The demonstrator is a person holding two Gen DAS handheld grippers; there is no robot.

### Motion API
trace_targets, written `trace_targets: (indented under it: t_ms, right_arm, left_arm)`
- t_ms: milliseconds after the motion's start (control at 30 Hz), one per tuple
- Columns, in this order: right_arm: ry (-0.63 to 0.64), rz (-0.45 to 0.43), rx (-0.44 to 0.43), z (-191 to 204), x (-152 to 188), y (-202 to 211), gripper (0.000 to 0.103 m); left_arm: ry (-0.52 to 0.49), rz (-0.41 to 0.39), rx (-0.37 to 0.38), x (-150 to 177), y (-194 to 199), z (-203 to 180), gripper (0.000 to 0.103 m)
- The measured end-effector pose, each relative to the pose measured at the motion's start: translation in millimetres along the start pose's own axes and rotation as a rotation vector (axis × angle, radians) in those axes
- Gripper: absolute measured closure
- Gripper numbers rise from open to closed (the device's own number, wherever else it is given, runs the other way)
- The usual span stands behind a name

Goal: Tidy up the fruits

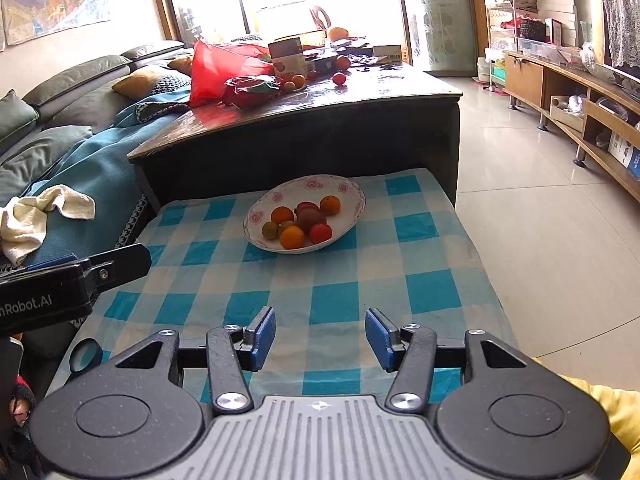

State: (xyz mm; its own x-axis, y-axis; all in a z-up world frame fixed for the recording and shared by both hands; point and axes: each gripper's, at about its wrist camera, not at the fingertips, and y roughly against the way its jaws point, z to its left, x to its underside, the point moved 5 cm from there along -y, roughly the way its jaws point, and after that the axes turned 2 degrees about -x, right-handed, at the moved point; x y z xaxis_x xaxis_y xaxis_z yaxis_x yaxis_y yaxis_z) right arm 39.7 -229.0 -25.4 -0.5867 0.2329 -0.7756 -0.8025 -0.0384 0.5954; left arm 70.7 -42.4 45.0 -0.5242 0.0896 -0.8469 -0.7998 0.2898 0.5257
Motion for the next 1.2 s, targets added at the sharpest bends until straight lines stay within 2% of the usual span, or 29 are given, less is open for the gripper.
trace_targets:
  t_ms: [233,367,933,1200]
  right_arm:
    - [-0.010,0.015,0.008,2.3,15.1,-1.3,0.057]
    - [-0.020,0.030,0.017,0.7,24.1,-5.2,0.056]
    - [-0.032,0.115,0.015,-4.2,44.2,-26.2,0.054]
    - [-0.032,0.122,0.015,-2.6,45.6,-27.9,0.054]
  left_arm:
    - [-0.087,0.093,-0.101,26.3,-13.0,-4.3,0.000]
    - [-0.120,0.135,-0.119,43.2,-20.4,-8.0,0.000]
    - [-0.148,0.206,-0.118,65.1,-39.8,-14.2,0.000]
    - [-0.156,0.207,-0.122,66.9,-41.6,-14.5,0.000]
